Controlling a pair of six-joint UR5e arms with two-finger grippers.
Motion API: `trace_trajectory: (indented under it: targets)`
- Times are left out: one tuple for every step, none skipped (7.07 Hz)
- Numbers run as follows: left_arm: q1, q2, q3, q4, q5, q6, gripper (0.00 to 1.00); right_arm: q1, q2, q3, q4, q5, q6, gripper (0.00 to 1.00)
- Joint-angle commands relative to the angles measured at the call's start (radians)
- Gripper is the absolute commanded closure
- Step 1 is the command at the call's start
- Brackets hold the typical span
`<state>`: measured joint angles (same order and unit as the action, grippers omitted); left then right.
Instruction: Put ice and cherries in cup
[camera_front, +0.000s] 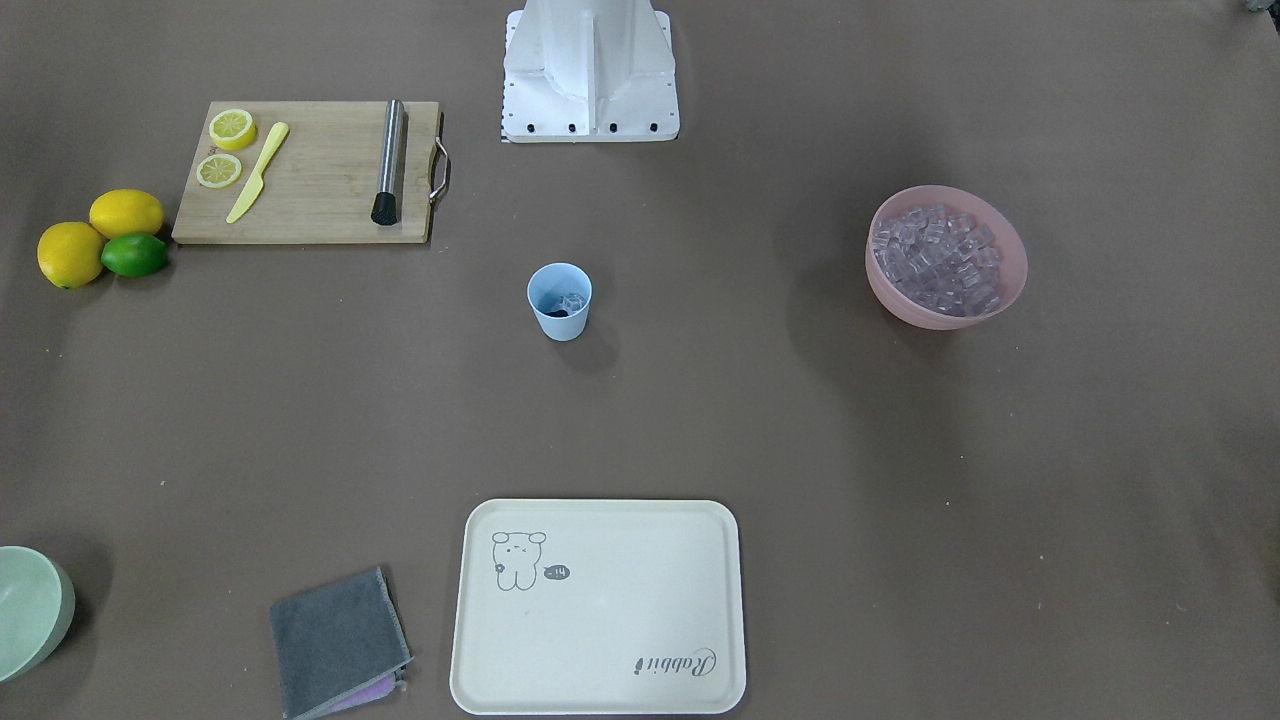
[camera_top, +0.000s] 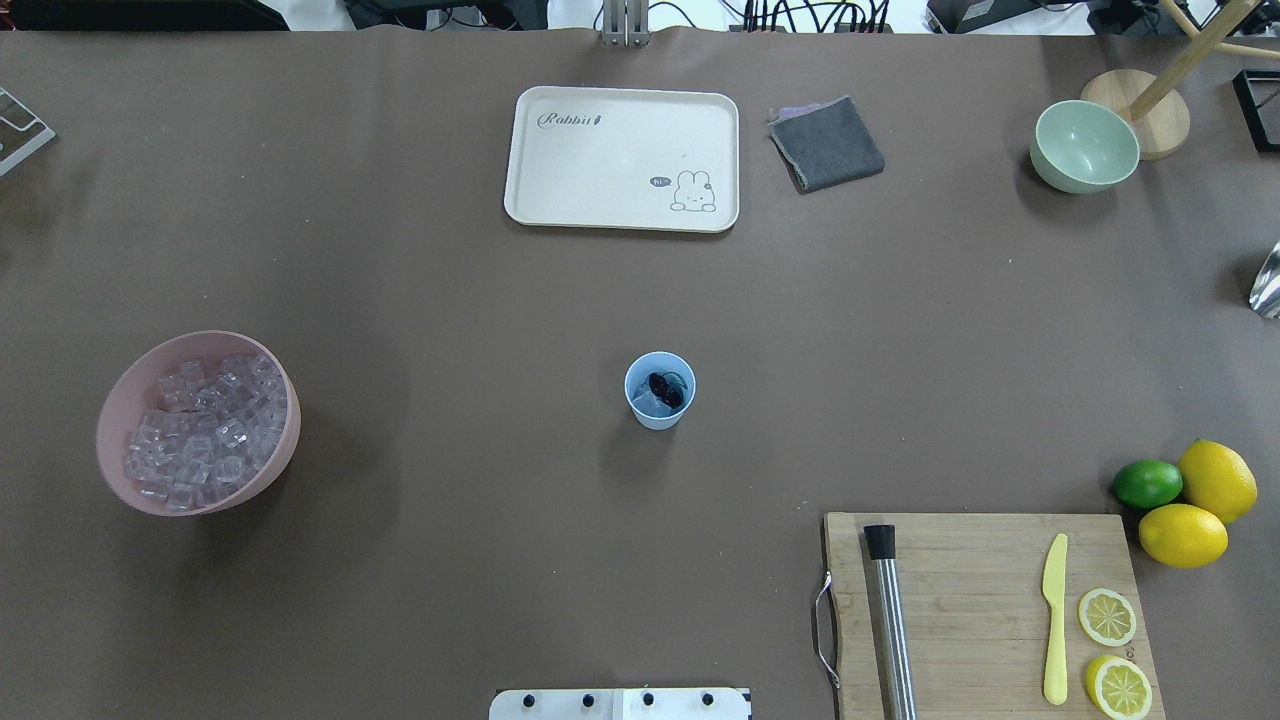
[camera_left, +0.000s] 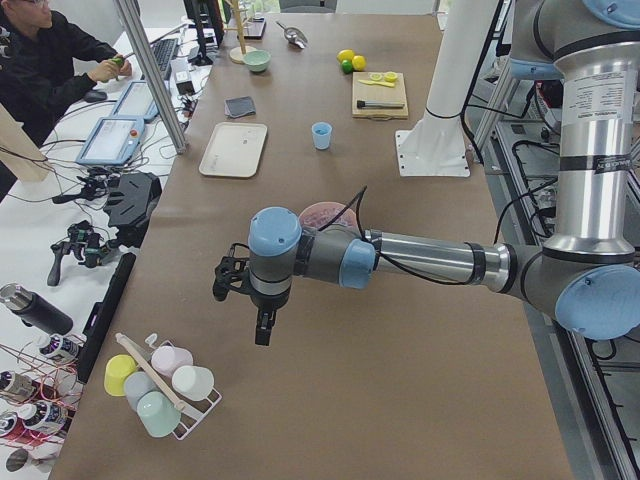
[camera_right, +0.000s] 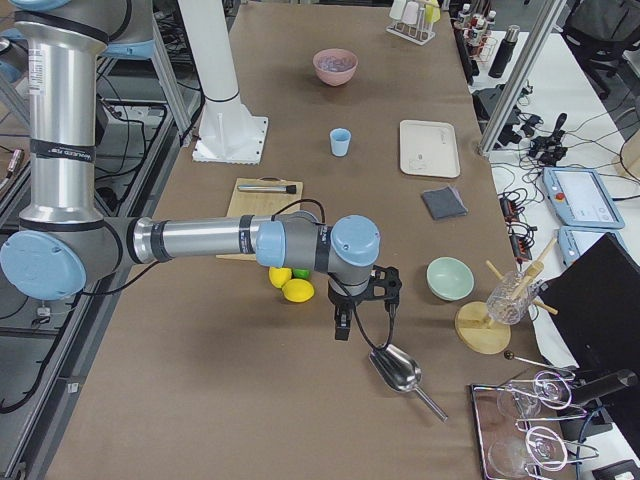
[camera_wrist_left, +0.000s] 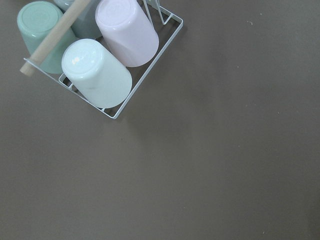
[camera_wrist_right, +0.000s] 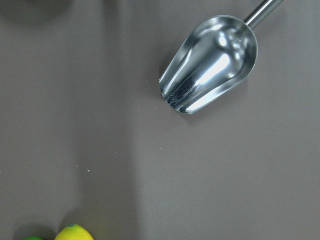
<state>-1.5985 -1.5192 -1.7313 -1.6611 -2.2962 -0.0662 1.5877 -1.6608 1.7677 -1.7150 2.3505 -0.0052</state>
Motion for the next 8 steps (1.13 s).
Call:
trace_trajectory:
  targets:
    - [0.002,0.004,0.003,0.001,0.001,0.002,0.02,0.0,-0.005,0.006,0.0,0.004,-0.004,0.0]
    - [0.002,0.004,0.007,0.0,0.0,0.002,0.02,0.0,-0.005,0.007,0.0,0.004,-0.004,0.0]
    - [0.002,0.004,0.007,0.0,0.0,0.002,0.02,0.0,-0.005,0.007,0.0,0.004,-0.004,0.0]
    - [0.002,0.004,0.009,0.001,0.001,0.002,0.02,0.0,-0.005,0.007,0.0,0.004,-0.004,0.0]
    - [0.002,0.004,0.013,0.0,0.001,0.003,0.02,0.0,-0.005,0.007,0.0,0.004,-0.004,0.0]
    - [0.002,0.004,0.013,0.001,0.0,0.002,0.02,0.0,-0.005,0.006,0.0,0.004,-0.004,0.0]
    - [0.002,0.004,0.015,0.001,0.0,0.003,0.02,0.0,-0.004,0.006,0.0,0.004,-0.004,0.0]
    - [0.002,0.004,0.015,0.001,0.0,0.003,0.02,0.0,-0.004,0.007,0.0,0.004,-0.004,0.0]
